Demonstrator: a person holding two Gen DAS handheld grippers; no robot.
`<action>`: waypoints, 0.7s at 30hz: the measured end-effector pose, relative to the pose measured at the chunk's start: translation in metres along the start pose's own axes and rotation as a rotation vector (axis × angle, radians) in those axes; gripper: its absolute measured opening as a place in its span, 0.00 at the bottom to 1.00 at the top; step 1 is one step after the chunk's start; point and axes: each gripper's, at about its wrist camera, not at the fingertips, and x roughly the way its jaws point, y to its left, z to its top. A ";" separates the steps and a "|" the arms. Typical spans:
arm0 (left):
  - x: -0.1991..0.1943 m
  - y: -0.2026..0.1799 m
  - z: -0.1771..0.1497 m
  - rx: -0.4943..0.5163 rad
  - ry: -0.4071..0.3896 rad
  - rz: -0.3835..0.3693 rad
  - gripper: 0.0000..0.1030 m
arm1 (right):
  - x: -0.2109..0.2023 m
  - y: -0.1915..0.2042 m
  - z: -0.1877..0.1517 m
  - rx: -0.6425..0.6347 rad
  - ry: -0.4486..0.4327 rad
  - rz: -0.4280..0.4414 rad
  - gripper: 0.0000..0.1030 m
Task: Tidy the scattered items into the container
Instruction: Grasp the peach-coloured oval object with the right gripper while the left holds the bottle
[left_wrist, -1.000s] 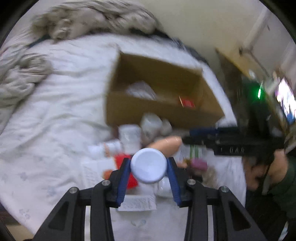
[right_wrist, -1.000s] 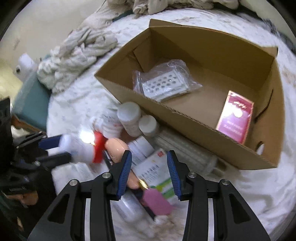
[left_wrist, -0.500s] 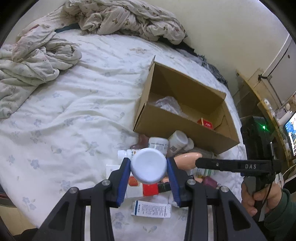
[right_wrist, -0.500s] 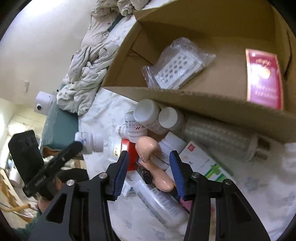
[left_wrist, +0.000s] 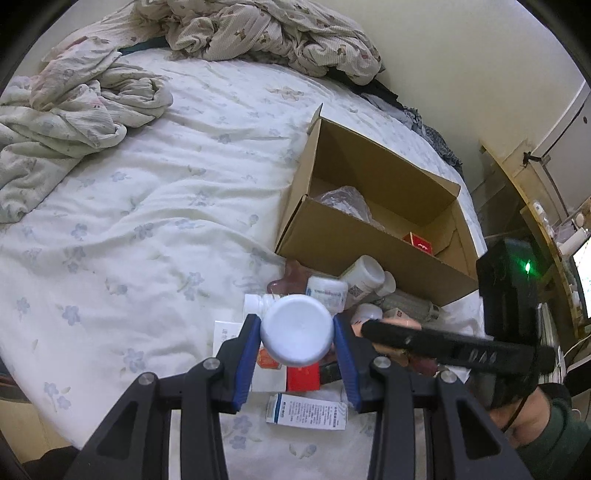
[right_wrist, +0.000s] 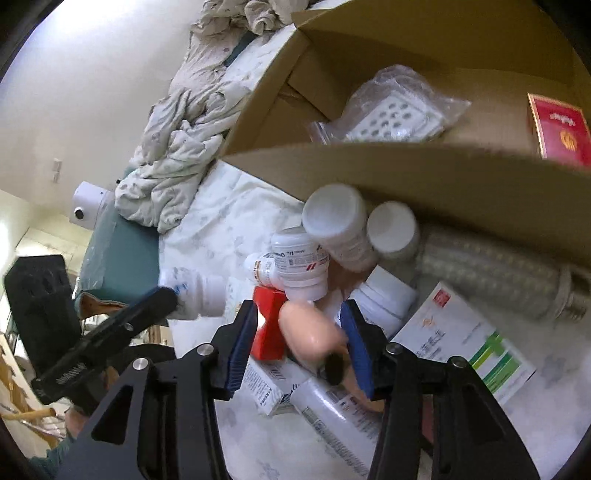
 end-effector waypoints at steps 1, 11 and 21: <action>0.000 0.000 0.000 -0.003 -0.001 -0.001 0.39 | 0.002 0.001 -0.002 0.001 -0.008 0.003 0.51; 0.000 0.004 0.002 -0.019 0.003 -0.014 0.39 | 0.018 0.024 -0.020 -0.141 0.063 -0.106 0.51; 0.000 0.001 0.002 -0.002 0.003 -0.016 0.39 | 0.026 0.057 -0.032 -0.469 0.114 -0.406 0.40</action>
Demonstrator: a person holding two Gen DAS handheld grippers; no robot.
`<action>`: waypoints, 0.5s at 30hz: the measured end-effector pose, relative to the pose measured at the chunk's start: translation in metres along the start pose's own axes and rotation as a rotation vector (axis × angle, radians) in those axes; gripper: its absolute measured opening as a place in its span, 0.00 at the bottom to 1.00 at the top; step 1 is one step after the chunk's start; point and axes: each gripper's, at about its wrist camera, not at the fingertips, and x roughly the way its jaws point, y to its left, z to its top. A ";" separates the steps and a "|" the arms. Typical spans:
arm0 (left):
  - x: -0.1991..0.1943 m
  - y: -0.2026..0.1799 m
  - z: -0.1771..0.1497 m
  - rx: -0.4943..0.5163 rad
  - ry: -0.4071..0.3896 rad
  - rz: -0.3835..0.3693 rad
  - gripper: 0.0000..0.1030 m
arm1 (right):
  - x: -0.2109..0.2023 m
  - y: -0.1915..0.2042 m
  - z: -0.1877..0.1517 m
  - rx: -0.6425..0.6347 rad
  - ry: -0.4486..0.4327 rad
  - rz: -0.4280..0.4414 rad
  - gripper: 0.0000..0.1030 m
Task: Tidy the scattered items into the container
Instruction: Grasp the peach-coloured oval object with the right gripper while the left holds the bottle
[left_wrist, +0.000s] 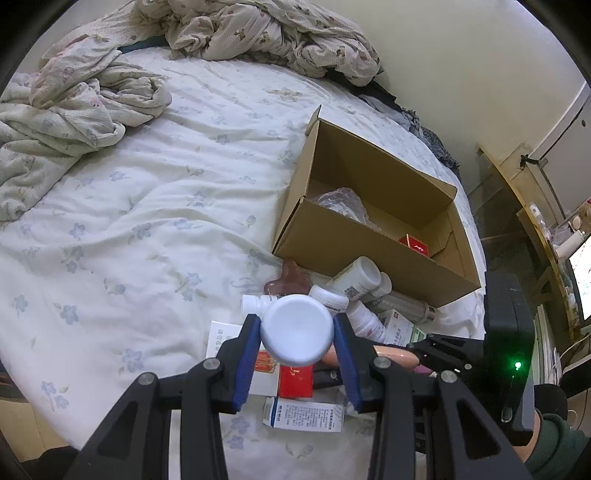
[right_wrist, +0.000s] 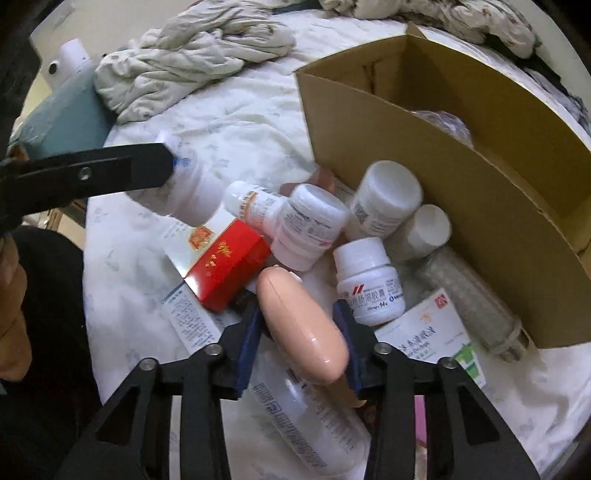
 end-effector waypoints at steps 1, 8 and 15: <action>0.000 0.000 0.000 -0.001 0.001 0.001 0.39 | 0.002 -0.004 0.000 0.017 0.001 0.015 0.40; 0.000 0.002 -0.001 -0.005 0.003 0.010 0.39 | -0.002 -0.009 0.004 0.062 -0.081 0.134 0.29; 0.000 0.001 0.000 -0.003 0.000 0.006 0.39 | -0.038 -0.013 0.003 0.055 -0.141 0.147 0.27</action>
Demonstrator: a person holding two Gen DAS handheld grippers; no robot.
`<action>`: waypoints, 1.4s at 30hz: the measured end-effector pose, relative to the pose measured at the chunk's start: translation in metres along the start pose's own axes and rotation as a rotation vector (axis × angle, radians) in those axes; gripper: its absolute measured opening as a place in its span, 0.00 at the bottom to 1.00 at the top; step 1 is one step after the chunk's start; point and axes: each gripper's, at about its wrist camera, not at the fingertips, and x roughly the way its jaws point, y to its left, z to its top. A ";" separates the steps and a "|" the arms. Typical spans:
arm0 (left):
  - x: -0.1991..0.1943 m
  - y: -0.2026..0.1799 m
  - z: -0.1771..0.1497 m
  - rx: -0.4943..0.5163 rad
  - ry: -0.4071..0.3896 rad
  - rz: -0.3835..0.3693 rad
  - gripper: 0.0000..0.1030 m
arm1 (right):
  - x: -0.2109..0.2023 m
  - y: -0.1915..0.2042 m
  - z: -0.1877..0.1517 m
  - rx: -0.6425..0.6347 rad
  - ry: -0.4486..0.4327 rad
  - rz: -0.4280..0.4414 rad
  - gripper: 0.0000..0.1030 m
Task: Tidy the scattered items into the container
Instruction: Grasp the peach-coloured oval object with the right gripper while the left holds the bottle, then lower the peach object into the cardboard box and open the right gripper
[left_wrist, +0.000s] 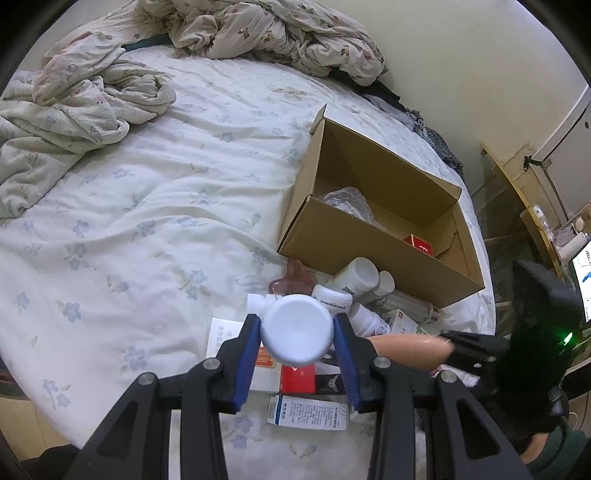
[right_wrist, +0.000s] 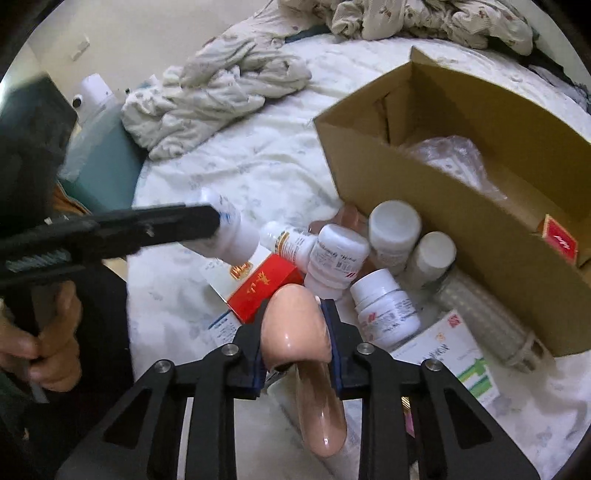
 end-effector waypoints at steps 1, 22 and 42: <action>0.000 0.000 0.000 0.002 -0.002 -0.002 0.39 | -0.006 0.000 0.003 0.018 -0.022 0.010 0.27; 0.009 -0.011 -0.003 0.054 0.021 0.025 0.39 | -0.095 -0.112 0.086 0.333 -0.238 -0.120 0.27; 0.006 -0.012 0.004 0.045 0.013 -0.023 0.39 | 0.003 -0.165 0.087 0.448 0.079 -0.128 0.31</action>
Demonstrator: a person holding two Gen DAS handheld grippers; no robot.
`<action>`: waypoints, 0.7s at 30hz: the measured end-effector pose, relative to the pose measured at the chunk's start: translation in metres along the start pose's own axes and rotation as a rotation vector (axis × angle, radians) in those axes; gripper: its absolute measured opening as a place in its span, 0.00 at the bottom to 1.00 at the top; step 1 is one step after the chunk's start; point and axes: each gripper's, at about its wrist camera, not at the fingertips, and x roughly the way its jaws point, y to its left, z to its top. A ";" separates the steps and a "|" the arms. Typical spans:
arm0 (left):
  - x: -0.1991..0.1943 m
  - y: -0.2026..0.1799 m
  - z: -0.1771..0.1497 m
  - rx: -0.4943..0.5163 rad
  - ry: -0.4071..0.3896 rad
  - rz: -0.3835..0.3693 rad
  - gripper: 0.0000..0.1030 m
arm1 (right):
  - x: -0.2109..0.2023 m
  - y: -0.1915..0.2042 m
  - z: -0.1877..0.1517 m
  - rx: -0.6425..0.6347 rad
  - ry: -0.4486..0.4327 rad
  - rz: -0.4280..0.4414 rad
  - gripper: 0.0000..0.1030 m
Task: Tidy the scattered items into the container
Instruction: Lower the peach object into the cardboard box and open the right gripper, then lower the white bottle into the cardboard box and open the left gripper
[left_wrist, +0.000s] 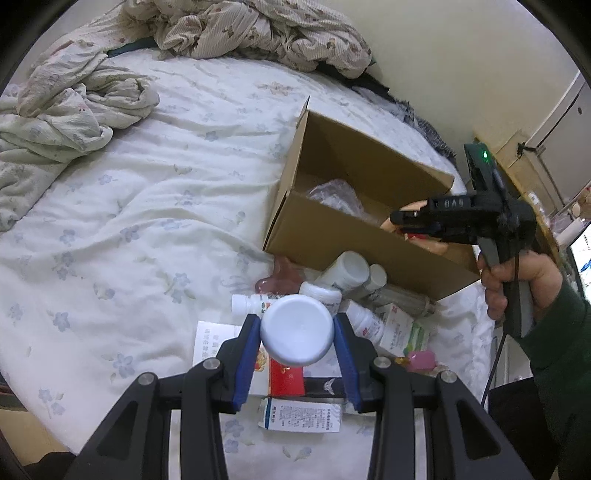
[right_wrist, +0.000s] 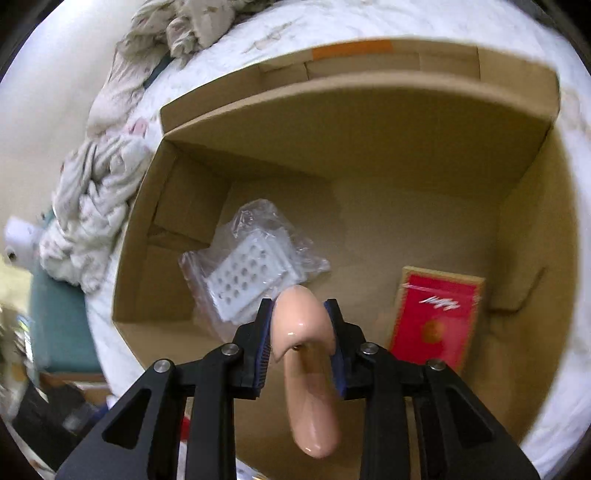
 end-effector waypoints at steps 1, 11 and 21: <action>-0.002 -0.002 0.004 0.002 -0.007 -0.004 0.39 | -0.005 0.000 0.000 -0.017 -0.012 -0.017 0.31; -0.003 -0.045 0.060 0.073 -0.033 -0.046 0.39 | -0.056 -0.009 -0.011 -0.082 -0.142 -0.025 0.54; 0.065 -0.093 0.122 0.137 0.077 -0.048 0.39 | -0.103 -0.025 -0.047 0.039 -0.224 0.115 0.54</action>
